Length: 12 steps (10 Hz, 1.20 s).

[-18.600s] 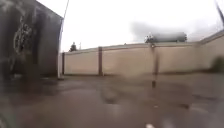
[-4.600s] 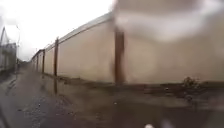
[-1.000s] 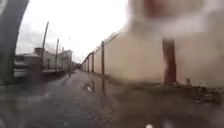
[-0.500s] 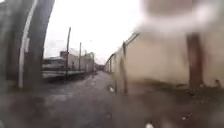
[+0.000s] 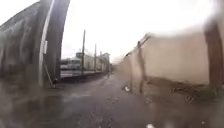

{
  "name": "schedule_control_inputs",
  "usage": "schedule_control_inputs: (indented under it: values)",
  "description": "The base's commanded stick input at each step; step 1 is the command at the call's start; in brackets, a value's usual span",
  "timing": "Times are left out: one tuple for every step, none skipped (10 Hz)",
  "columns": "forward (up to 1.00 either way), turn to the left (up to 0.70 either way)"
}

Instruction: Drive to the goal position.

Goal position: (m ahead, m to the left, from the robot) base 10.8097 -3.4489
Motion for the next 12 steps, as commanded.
schedule_control_inputs:
  values:
    - [0.00,0.50]
    - [0.00,0.50]
    - [0.00,0.50]
    - [0.00,0.50]
    - [0.17,0.01]
    - [0.45,0.02]
    - [0.50,0.02]
    - [0.50,0.02]
    - [0.50,0.02]
    - [0.50,0.02]
    - [0.50,0.02]
    - [0.50,0.02]
